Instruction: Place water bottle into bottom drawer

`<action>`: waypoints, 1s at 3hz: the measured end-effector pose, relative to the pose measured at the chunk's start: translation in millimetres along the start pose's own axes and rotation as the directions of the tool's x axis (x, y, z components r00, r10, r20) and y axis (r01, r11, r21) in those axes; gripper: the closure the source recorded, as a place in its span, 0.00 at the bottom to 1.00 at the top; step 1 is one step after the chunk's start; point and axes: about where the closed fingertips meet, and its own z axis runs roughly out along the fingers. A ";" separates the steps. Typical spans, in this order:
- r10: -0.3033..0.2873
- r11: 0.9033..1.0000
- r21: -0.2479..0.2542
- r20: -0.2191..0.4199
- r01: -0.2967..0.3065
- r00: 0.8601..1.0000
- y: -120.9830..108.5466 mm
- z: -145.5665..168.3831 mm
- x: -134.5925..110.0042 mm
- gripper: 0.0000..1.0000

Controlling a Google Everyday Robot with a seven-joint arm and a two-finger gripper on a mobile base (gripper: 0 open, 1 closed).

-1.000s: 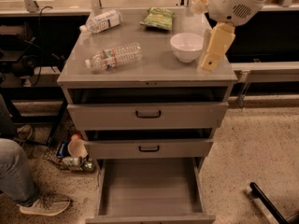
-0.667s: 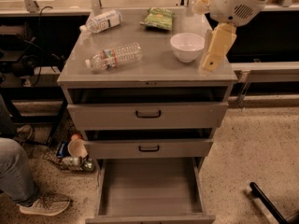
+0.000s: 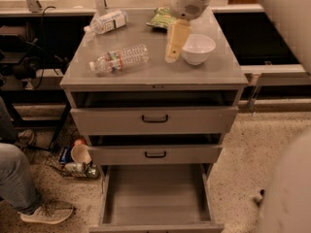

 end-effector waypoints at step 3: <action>-0.218 0.971 -0.108 -0.048 0.212 0.975 -38.0 102.4 -90.7 0.00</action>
Offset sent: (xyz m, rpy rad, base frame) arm 0.0651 0.1334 -0.0245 -0.1620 -0.0343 0.1857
